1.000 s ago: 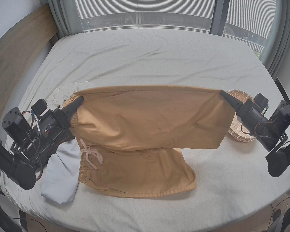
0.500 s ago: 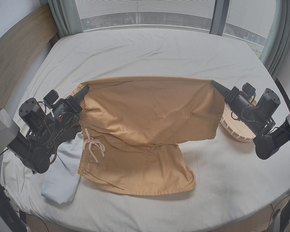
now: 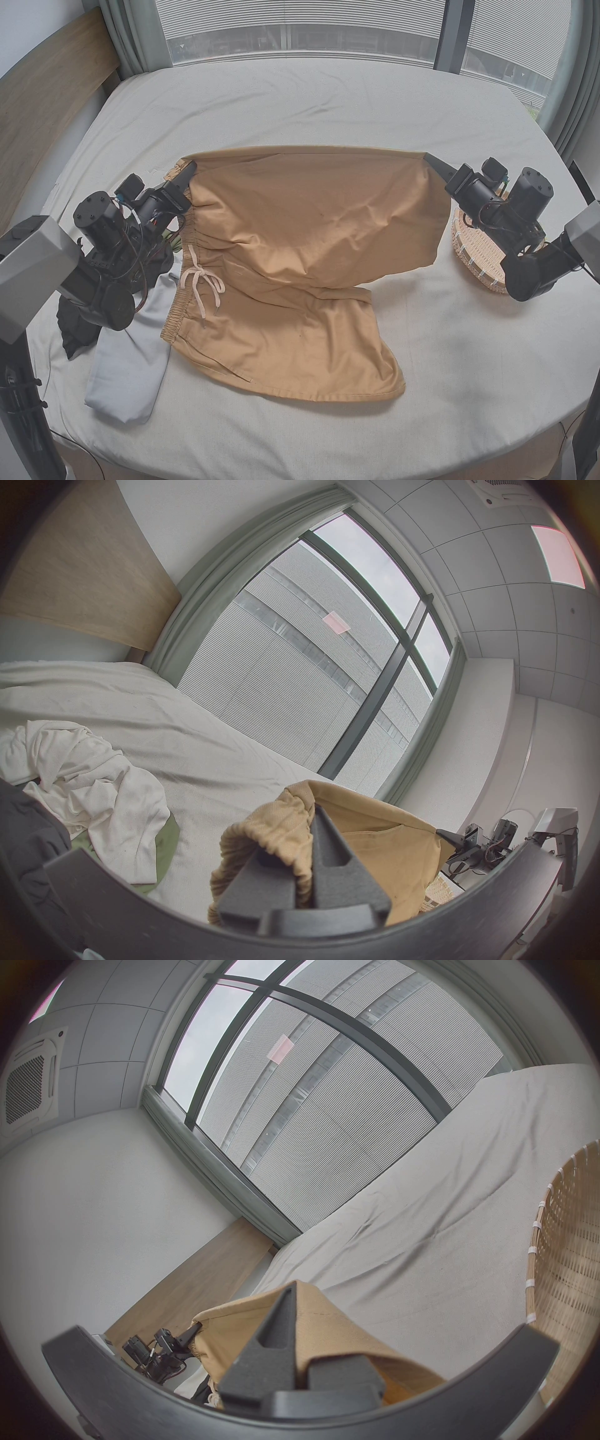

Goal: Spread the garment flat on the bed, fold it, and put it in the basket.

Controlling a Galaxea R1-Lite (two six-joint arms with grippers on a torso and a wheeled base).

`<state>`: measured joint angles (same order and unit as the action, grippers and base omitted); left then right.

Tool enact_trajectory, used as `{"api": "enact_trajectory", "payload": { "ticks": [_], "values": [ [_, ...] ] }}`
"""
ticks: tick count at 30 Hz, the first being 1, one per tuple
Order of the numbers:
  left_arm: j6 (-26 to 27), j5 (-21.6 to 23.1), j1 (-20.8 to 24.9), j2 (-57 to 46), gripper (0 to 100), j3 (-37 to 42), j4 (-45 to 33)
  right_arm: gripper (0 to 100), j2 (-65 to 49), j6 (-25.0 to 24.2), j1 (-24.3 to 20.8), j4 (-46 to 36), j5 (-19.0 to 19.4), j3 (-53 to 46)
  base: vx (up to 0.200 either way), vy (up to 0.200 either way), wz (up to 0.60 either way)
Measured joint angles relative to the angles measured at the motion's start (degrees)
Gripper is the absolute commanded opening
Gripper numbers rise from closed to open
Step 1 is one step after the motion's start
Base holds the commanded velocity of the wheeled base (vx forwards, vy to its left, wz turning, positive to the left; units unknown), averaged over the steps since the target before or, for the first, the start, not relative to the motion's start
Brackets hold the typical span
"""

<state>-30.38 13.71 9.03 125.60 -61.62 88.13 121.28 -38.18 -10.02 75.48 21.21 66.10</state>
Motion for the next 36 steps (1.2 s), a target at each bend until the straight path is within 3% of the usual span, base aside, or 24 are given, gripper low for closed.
{"api": "enact_trajectory", "payload": {
  "ticks": [1,3,4,12,18,36],
  "values": [
    [0.0,-0.1,0.0,0.6,100,-0.7,-0.4,0,0.6,0.1,0.1,-0.1,0.0,0.7,0.0,0.0,0.0],
    [0.0,-0.3,-0.1,2.1,100,-2.5,-1.8,0,1.9,0.3,0.4,-0.5,0.0,2.3,0.0,0.0,0.0],
    [0.0,-0.4,-0.2,2.7,100,-3.2,-2.4,100,2.5,0.4,0.7,-0.5,-0.1,2.9,0.0,0.0,0.0],
    [-0.5,-2.6,-0.8,5.2,100,-8.9,-9.9,100,5.8,1.4,1.5,-2.8,-0.5,9.3,0.0,0.0,0.0],
    [-0.9,-4.4,-0.9,5.5,100,-10.2,-10.7,100,6.9,1.8,1.6,-2.4,-0.7,9.1,0.0,0.0,0.0],
    [3.3,-4.2,-1.5,-0.7,100,12.5,-10.0,100,3.1,2.3,-4.6,9.3,-0.8,-14.2,0.0,0.0,0.0]
  ]
}}
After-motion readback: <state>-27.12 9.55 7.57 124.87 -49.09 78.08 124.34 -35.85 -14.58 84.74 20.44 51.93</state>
